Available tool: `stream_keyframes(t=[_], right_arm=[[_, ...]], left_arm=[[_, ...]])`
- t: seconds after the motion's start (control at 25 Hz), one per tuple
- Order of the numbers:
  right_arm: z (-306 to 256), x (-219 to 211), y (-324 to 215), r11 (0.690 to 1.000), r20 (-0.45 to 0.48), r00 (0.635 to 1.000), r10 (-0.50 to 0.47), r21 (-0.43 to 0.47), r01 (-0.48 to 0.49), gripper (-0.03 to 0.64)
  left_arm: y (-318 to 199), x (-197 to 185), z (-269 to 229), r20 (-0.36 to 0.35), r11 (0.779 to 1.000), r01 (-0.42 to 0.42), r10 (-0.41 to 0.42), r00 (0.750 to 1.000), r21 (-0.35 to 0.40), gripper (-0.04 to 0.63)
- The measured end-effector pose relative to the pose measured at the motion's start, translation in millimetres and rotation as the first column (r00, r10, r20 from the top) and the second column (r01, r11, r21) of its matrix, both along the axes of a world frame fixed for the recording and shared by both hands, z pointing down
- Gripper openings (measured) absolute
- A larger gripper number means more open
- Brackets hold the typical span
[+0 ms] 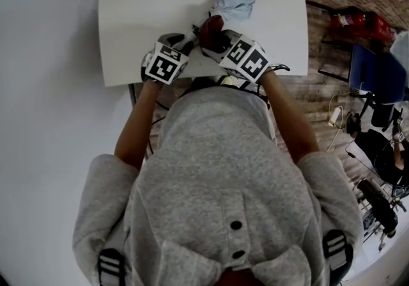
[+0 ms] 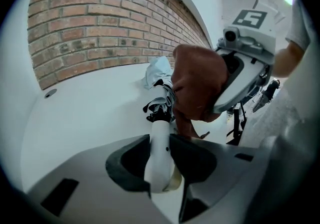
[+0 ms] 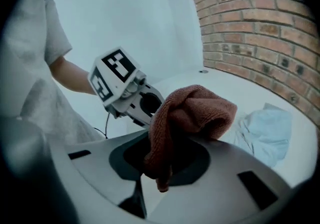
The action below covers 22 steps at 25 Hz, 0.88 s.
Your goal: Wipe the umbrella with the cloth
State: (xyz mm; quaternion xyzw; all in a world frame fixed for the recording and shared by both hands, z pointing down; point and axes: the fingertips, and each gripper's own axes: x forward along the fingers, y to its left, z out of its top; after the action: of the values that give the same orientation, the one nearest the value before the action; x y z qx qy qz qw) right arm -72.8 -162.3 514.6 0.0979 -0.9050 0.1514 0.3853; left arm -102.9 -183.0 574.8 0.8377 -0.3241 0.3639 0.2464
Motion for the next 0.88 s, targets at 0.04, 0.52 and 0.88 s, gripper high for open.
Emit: stream_keyframes(t=[0.04,0.52,0.88], right_arm=[[-8.6,-3.1,4.0,0.998,0.027,0.998,-0.054,-0.022,0.055,0.078],[6.2,-1.7,-41.9,0.986,-0.057,0.992,-0.114,-0.132,0.105,0.078],[10.4,20.0,-73.9,0.998,-0.15,0.988,0.041,-0.047,-0.049,0.079]], left_arm=[[-0.1,0.4,0.7,0.001,1.0,-0.002,0.002,1.0,0.0,0.135],[-3.2,-1.9,5.3,0.012,1.0,-0.009,0.009,1.0,0.011,0.135],[-1.9,-0.4,0.2,0.009,1.0,-0.012,0.012,1.0,0.016,0.135]])
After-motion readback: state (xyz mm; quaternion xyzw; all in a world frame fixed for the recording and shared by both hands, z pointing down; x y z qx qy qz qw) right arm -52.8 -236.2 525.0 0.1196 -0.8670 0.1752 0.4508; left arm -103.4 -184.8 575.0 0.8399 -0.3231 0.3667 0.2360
